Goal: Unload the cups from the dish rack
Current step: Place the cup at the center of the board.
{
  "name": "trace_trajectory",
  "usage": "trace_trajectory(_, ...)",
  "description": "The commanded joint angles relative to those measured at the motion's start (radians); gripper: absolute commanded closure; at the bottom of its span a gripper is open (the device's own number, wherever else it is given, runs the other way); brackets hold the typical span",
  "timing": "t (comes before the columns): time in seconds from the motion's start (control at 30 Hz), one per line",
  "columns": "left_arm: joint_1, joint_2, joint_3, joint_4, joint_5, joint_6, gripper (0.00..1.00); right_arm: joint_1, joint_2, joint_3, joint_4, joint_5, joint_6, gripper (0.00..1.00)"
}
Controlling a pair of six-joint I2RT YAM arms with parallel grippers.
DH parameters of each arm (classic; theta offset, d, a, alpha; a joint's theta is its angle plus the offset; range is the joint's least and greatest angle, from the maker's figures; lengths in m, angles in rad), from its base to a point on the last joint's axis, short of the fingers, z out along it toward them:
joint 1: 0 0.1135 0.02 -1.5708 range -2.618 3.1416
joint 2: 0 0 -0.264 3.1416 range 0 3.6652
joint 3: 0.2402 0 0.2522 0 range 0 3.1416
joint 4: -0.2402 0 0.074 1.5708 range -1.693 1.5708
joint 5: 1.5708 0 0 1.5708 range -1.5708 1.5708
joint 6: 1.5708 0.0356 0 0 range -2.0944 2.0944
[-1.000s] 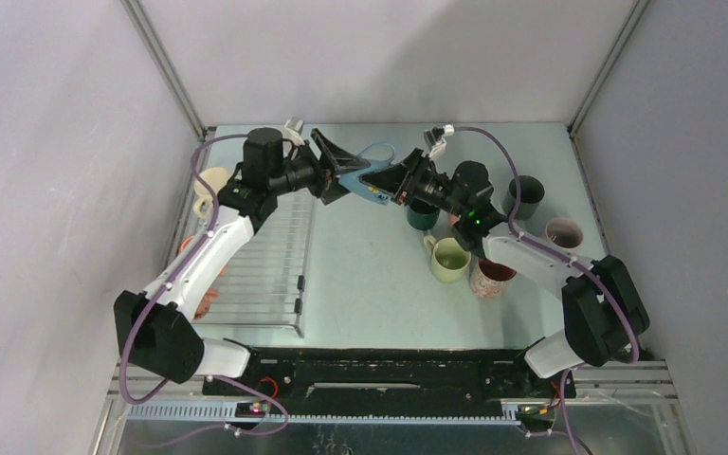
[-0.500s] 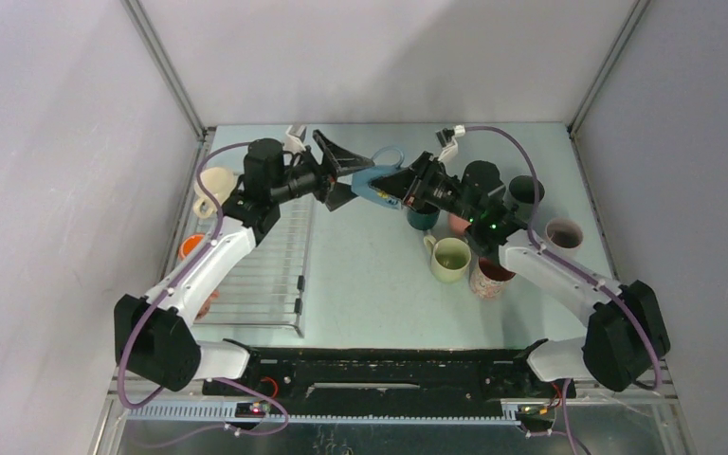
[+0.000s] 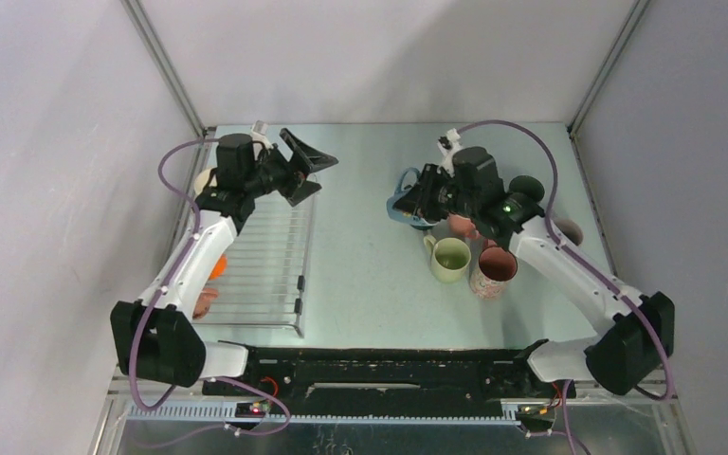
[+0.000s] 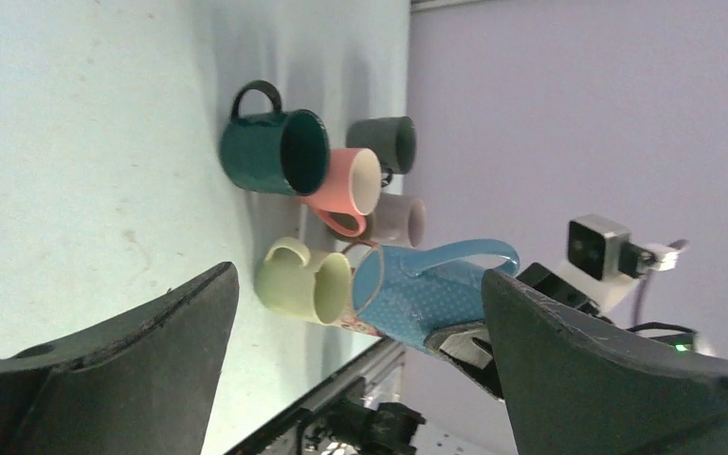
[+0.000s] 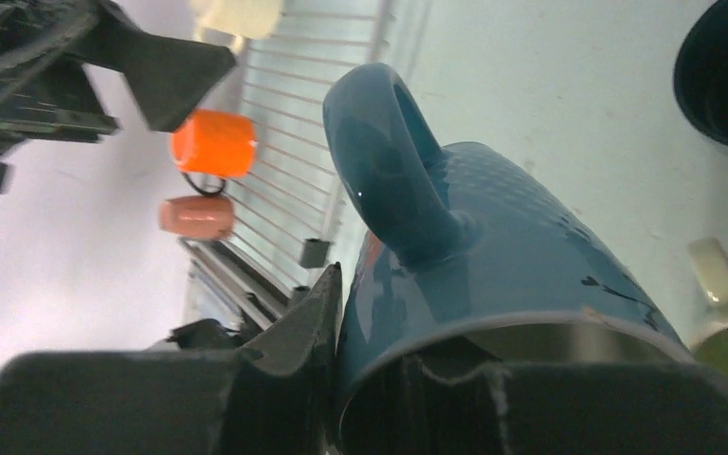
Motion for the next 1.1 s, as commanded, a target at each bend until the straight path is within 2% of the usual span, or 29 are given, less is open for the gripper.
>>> trace_trajectory(0.0, 0.012, -0.032, 0.122, -0.143, -0.056, 0.198, 0.00, 0.061, 0.117, 0.199, -0.274, 0.132, -0.204, 1.00)
trace_trajectory(0.2, 0.013, -0.115, 0.126, -0.209, -0.101, 0.285, 0.00, 0.155, 0.299, 0.358, -0.446, 0.275, -0.316, 1.00)
trace_trajectory(0.33, 0.012, -0.167, 0.126, -0.251, -0.116, 0.335, 0.00, 0.200, 0.367, 0.380, -0.490, 0.339, -0.365, 1.00)
trace_trajectory(0.53, 0.010, -0.213, 0.112, -0.289, -0.132, 0.372, 0.00, 0.216, 0.433, 0.338, -0.460, 0.358, -0.426, 1.00)
trace_trajectory(1.07, -0.034, -0.189, 0.127, -0.312, -0.147, 0.395, 0.00, 0.214, 0.558, 0.352, -0.474, 0.402, -0.497, 1.00)
